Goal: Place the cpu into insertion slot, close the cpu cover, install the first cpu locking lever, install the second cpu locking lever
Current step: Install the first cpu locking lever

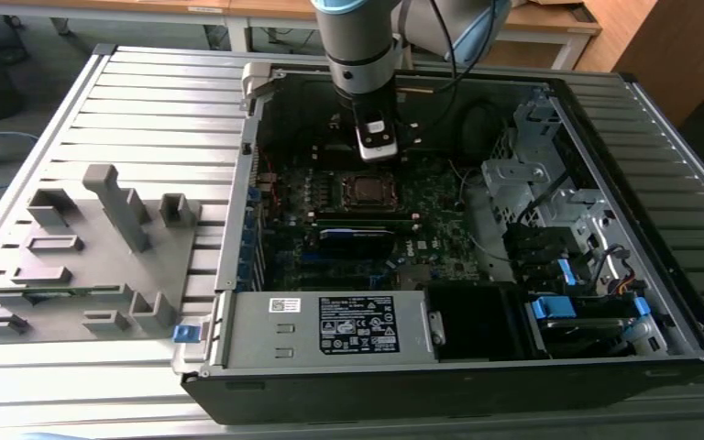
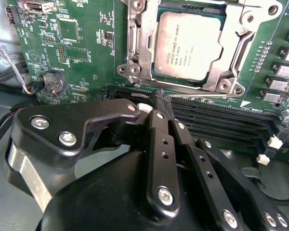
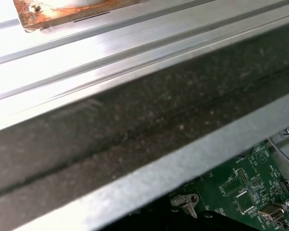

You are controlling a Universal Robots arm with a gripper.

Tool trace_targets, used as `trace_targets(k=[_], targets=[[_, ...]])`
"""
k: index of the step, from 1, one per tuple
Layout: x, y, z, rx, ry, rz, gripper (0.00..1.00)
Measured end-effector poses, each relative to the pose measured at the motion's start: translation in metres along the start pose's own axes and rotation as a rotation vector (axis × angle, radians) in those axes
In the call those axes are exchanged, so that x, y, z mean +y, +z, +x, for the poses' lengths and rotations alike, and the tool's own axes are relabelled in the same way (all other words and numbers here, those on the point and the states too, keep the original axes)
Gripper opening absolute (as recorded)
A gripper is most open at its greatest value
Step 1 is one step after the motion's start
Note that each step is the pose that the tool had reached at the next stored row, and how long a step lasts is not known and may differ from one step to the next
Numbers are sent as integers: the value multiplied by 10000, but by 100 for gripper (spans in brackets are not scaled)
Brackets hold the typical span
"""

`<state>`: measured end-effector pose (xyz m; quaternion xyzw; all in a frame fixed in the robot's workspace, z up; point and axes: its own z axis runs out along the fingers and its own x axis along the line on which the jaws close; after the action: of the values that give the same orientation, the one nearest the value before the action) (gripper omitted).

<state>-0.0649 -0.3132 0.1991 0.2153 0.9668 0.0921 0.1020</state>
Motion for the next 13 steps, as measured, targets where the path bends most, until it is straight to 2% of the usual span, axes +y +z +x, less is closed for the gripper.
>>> trace_targets(k=[5, 13], targets=[[2, 3, -2, -21, 94, 16, 10], [15, 9, 2, -22, 107, 11, 10]])
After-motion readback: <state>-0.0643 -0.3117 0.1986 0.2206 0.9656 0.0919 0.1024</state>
